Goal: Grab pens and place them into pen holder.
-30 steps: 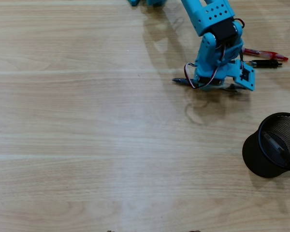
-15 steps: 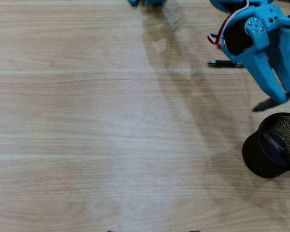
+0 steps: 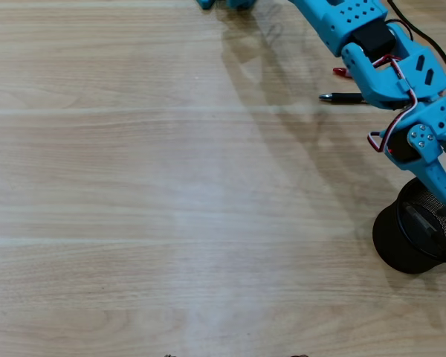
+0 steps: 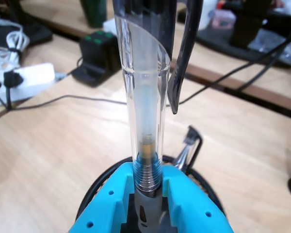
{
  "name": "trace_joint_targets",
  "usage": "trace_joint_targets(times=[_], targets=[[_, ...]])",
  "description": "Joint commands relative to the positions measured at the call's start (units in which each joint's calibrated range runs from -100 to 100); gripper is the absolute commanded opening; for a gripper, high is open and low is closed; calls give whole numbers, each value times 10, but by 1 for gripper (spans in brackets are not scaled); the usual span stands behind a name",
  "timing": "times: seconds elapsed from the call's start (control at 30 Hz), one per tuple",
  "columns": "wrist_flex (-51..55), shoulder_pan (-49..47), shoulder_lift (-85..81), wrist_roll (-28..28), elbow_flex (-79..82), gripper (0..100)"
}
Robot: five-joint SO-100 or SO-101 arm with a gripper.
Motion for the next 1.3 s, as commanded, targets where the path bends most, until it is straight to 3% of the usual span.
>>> trace_joint_targets(times=[0.0, 0.07, 0.23, 0.3, 0.37, 0.43, 0.57, 0.67, 0.73, 0.83, 1.03, 1.27], targets=[[-16, -14, -7, -3, 5, 7], [-21, -14, -7, 2, 5, 11], [-22, -19, -32, 15, 5, 12], [-18, -19, -60, 43, 5, 12], [21, -20, -127, 116, 6, 12], [146, -27, -189, 188, -3, 12], [516, -47, -306, 298, -14, 12], [747, -60, -310, 304, 19, 12], [812, -65, -287, 285, 73, 13], [788, -80, -234, 259, 157, 18], [658, -110, -151, 246, 219, 19], [643, -114, -102, 246, 223, 19]])
